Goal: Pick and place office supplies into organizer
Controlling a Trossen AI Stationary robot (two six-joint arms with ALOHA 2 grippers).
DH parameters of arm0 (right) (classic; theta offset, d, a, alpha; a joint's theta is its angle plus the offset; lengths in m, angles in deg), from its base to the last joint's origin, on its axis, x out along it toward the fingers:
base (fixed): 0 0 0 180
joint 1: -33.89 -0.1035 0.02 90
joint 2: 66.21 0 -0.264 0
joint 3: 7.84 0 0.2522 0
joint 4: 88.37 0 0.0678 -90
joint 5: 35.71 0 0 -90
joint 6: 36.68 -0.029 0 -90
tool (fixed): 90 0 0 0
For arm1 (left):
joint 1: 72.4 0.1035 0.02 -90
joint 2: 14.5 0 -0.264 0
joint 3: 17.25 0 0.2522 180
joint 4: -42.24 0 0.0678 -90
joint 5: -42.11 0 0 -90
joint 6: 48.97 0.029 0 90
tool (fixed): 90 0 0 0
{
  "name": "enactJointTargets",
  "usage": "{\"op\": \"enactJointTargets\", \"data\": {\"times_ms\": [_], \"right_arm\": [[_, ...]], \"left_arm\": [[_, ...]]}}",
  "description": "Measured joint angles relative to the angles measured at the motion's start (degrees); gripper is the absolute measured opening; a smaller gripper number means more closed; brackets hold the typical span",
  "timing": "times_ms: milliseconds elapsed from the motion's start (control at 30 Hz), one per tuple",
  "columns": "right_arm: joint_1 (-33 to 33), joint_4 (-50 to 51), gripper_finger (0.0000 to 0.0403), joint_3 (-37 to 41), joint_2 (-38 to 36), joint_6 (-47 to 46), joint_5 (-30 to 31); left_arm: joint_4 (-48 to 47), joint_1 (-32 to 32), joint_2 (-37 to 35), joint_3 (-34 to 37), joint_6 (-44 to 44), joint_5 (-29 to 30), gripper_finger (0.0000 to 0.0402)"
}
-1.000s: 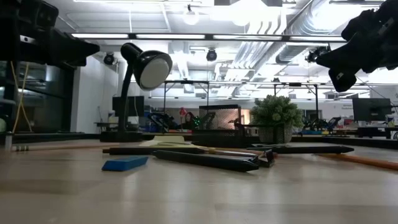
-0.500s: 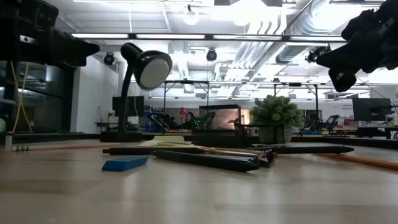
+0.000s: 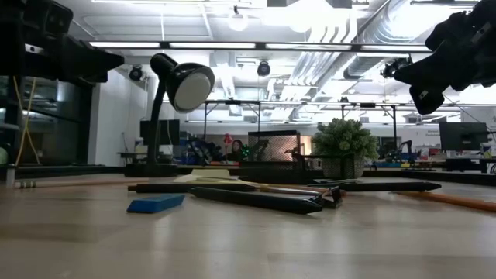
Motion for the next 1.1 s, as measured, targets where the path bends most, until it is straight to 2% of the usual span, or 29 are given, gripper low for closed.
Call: {"op": "enactJointTargets", "data": {"times_ms": [1100], "right_arm": [[0.00,0.00,0.0000,0.02,0.00,0.00,-0.01]], "left_arm": [[0.02,0.02,0.02,-0.01,-0.02,1.11,0.0001]]}}
